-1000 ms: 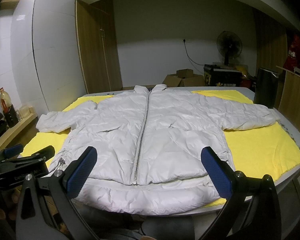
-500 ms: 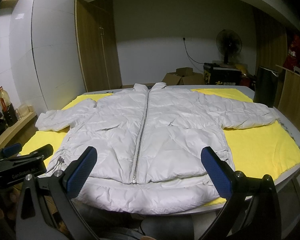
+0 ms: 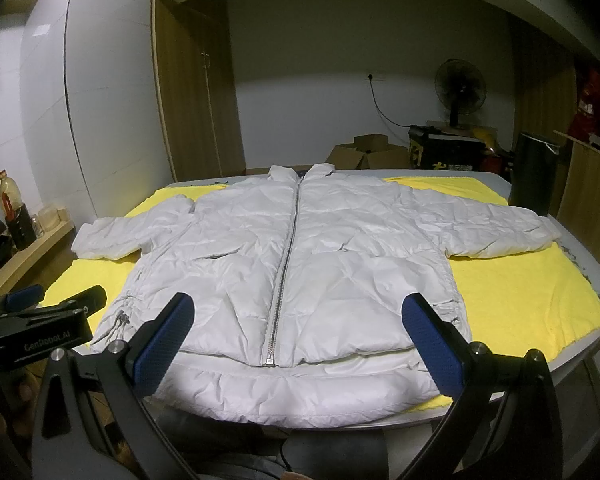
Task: Fold large clothes
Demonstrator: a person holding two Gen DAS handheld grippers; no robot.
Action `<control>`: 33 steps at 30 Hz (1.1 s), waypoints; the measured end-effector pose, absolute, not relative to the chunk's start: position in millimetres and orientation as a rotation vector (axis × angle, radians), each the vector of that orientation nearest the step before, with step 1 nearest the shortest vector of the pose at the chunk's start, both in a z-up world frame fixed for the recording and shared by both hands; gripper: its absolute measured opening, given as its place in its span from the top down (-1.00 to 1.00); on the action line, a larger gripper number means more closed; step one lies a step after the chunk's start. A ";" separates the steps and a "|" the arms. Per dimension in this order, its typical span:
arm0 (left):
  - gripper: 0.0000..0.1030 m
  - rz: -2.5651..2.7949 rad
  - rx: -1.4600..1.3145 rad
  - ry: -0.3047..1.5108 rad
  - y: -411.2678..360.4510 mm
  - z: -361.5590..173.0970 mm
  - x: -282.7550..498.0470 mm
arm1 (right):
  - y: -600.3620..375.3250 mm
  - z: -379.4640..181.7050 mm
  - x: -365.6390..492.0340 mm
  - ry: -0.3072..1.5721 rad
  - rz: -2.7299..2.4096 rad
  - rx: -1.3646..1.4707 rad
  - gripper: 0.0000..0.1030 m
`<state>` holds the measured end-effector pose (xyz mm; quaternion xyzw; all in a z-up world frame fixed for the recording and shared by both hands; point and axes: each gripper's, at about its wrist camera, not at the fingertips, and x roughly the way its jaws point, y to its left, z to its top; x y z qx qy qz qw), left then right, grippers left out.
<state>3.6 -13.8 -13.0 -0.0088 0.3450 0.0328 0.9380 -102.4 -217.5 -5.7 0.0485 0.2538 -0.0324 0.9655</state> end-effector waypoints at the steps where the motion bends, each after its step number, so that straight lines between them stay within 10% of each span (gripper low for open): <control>1: -1.00 0.066 -0.017 0.706 -13.7 -12.9 3.4 | -217.1 -5.1 -101.7 0.515 -0.064 0.098 -1.00; 33: -1.00 0.068 -0.015 0.723 -16.2 -20.7 5.5 | -217.4 -8.5 -103.5 0.531 -0.062 0.093 -1.00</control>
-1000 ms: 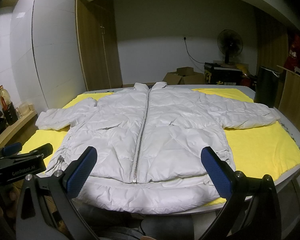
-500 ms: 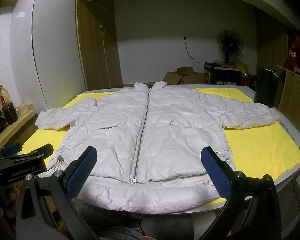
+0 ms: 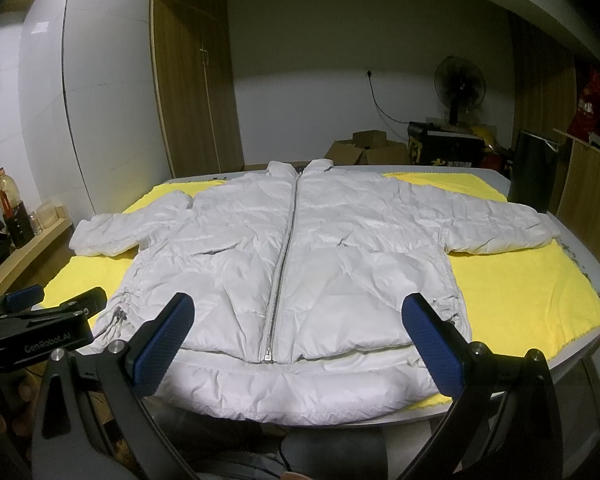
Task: Fold large clothes
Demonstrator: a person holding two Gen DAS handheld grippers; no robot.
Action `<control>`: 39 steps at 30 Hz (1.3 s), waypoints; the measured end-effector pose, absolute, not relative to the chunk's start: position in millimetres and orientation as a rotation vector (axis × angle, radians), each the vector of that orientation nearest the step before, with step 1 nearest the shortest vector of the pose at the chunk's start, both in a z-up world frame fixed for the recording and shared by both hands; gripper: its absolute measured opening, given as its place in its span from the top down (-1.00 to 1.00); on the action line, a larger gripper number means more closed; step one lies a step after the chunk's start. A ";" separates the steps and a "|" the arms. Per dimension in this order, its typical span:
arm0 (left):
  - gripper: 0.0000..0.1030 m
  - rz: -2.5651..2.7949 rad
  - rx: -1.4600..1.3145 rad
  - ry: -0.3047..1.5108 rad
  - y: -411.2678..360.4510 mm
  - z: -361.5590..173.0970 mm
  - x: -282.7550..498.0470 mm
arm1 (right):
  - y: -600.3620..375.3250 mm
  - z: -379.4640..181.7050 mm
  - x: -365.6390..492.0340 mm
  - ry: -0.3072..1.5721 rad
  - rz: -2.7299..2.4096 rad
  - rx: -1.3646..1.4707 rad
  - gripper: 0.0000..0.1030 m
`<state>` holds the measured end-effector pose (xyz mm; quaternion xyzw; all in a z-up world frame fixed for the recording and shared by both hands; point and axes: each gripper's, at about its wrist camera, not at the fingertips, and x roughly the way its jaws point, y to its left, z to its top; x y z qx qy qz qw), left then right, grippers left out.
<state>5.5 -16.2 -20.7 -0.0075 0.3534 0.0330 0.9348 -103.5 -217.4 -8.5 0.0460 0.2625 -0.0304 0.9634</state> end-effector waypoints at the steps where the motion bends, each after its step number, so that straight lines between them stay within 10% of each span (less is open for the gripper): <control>1: -1.00 0.068 -0.015 0.724 -16.5 -20.9 5.6 | -217.2 -8.2 -102.0 0.532 -0.062 0.093 -1.00; 17: -0.99 -0.265 -0.395 0.950 47.0 -37.8 72.0 | -214.2 -11.3 -94.2 0.556 -0.074 0.079 -1.00; 25: -1.00 -0.317 -0.849 0.752 199.4 -24.0 148.2 | -202.9 -13.7 -93.7 0.549 -0.089 0.033 -1.00; 39: -0.99 -0.002 -1.100 0.906 310.5 -151.4 288.8 | -197.2 -49.9 -45.2 0.622 -0.130 -0.044 -1.00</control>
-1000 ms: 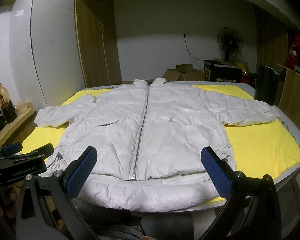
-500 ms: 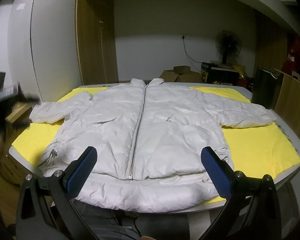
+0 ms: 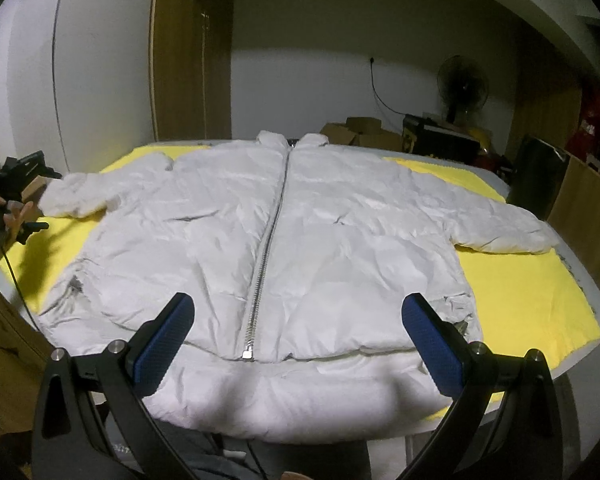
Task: Fold large clothes
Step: 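Grasp the white jacket sleeve cuff with the left gripper and lift it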
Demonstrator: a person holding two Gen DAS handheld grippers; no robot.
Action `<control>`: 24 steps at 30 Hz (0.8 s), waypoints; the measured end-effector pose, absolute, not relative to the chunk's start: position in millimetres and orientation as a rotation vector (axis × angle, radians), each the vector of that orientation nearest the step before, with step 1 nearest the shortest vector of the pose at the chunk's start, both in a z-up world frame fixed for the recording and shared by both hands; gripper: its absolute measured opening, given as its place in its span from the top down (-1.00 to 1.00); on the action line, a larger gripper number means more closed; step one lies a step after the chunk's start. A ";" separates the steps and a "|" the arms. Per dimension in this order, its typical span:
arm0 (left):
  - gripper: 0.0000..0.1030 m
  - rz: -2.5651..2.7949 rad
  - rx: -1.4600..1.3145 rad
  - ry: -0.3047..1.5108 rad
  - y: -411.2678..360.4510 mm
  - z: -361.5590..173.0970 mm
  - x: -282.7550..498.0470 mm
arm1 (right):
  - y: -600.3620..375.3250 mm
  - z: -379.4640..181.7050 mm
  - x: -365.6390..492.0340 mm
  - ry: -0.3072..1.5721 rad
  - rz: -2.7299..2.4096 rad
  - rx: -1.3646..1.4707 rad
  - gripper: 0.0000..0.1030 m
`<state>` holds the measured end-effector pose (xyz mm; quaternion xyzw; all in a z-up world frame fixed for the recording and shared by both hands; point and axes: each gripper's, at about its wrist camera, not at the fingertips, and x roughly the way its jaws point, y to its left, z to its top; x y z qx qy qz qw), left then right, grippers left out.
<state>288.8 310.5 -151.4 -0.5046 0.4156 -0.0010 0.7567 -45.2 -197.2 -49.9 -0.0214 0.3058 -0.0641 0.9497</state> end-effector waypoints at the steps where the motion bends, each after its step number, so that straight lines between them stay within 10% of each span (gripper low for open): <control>1: -0.99 0.009 -1.087 0.908 310.8 -151.3 296.2 | -197.3 -50.4 -42.5 0.619 -0.135 -0.050 -1.00; 18: -0.96 0.083 -1.124 0.831 331.2 -168.3 379.1 | -191.1 -59.4 4.7 0.622 -0.160 -0.161 -1.00; 24: -0.52 0.111 -1.122 0.769 352.4 -171.8 395.3 | -199.9 -49.4 24.2 0.693 -0.098 -0.096 -1.00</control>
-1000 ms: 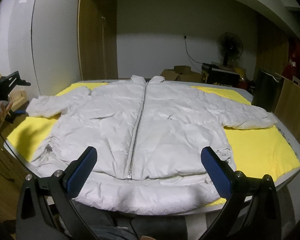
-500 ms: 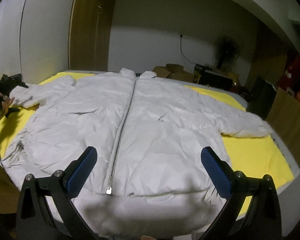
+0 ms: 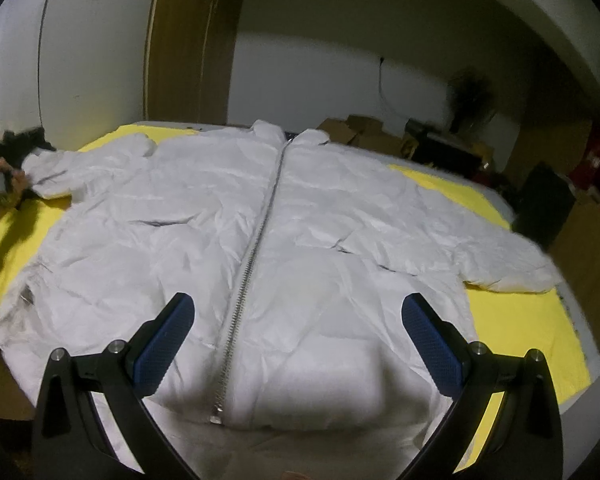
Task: Fold large clothes
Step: 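Grasp the white jacket sleeve cuff with the left gripper and lift it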
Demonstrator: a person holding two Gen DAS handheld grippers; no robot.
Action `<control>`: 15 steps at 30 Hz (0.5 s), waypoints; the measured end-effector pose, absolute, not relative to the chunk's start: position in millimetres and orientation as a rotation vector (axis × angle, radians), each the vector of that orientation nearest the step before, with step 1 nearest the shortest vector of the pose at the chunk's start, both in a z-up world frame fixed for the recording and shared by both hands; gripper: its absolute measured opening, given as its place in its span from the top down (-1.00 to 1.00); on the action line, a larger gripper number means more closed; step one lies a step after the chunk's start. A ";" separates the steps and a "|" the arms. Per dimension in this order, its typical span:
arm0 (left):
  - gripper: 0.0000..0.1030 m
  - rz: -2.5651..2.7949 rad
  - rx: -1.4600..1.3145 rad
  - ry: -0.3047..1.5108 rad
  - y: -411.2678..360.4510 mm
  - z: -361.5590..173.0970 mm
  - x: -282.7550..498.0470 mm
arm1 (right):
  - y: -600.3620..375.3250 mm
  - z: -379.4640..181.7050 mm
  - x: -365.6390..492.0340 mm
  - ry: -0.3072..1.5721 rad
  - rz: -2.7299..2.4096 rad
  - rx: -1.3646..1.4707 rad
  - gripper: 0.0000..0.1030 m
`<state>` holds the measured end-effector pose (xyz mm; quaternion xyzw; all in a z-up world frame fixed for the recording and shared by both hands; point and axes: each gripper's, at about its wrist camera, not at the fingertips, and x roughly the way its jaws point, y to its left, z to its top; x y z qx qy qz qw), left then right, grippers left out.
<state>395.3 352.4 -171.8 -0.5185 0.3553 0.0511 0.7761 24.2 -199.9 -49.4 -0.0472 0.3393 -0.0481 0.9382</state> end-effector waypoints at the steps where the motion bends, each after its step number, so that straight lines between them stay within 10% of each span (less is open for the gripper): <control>1: -0.37 0.114 -1.118 0.773 356.3 -169.3 388.6 | -200.7 -39.7 31.0 0.710 -0.058 -0.067 -1.00; 10: 0.83 0.132 -0.959 0.820 385.3 -167.0 412.5 | -173.8 39.6 103.7 0.830 0.226 0.139 -1.00; 15: 0.89 0.120 -0.811 0.760 375.6 -137.4 407.1 | -139.3 40.9 159.8 0.857 0.190 0.097 -1.00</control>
